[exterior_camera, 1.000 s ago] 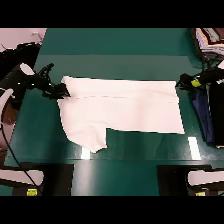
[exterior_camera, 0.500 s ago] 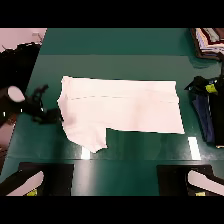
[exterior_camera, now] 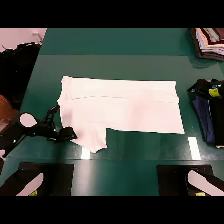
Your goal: Fold the shirts.
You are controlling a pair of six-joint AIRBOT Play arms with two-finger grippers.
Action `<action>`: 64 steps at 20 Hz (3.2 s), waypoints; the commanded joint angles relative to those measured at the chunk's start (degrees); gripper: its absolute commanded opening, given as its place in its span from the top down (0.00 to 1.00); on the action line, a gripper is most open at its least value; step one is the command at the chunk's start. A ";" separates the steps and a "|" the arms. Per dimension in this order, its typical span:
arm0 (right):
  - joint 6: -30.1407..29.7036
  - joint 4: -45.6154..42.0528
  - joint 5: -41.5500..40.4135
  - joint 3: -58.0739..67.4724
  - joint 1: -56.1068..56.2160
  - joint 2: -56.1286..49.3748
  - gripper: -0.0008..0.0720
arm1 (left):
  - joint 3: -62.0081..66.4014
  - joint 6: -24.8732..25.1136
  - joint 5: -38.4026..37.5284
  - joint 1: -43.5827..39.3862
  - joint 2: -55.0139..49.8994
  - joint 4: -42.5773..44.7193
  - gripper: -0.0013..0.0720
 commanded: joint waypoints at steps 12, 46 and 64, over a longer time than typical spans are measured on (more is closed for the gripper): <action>-0.59 -8.96 8.79 -24.17 -14.08 5.31 0.23 | 7.30 0.24 0.33 -1.18 0.39 -1.86 0.95; -1.62 -11.52 16.35 -24.65 -9.75 28.06 0.96 | 11.43 -12.35 -27.17 -1.18 27.74 6.16 0.95; 0.72 -1.42 -1.36 -1.18 3.61 -9.38 0.96 | 16.33 -1.33 20.31 -1.18 -5.81 6.47 0.95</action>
